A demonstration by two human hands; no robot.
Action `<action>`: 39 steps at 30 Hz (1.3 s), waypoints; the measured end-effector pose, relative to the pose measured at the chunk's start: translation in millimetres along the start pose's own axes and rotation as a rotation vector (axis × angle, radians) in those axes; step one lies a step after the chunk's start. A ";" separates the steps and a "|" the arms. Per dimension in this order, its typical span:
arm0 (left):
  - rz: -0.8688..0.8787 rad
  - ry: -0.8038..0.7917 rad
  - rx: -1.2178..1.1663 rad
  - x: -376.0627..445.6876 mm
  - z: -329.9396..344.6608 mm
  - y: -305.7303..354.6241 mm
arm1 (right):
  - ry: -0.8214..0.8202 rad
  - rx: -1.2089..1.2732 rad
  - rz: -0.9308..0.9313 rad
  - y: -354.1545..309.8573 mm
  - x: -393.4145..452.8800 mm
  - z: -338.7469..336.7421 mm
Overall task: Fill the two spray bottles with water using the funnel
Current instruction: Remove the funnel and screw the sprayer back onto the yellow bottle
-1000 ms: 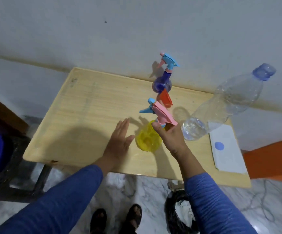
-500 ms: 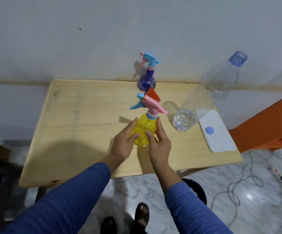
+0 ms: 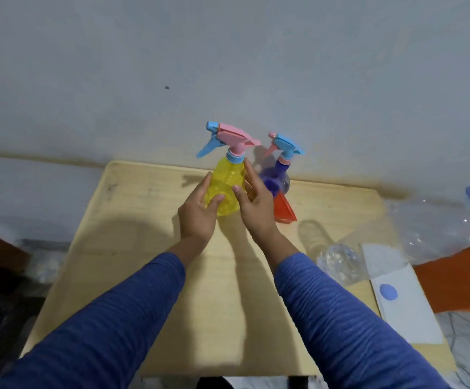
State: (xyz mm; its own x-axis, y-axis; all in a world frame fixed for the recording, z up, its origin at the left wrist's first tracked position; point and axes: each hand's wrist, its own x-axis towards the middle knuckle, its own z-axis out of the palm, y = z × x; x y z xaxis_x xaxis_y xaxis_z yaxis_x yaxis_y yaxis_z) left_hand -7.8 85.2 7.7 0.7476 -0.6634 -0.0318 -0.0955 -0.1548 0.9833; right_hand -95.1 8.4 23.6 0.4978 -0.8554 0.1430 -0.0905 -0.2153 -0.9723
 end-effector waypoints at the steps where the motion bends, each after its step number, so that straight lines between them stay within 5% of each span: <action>1: -0.011 0.022 -0.022 9.5 4.2 -1.8 | -0.015 0.009 0.000 3.9 11.6 1.4; 19: -0.048 0.142 0.064 78.2 38.1 -24.4 | -0.029 0.051 0.026 41.8 82.2 17.9; 39: -0.016 -0.042 0.237 87.4 13.1 -9.2 | -0.106 -0.244 0.019 29.3 83.5 14.2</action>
State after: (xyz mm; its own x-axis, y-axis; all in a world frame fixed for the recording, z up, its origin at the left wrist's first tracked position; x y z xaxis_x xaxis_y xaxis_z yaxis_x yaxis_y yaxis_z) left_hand 49.8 19.0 -6.5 0.7229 -0.6884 -0.0594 -0.2392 -0.3301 0.9131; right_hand -44.0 -62.6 4.5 0.5805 -0.8090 0.0924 -0.2994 -0.3176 -0.8997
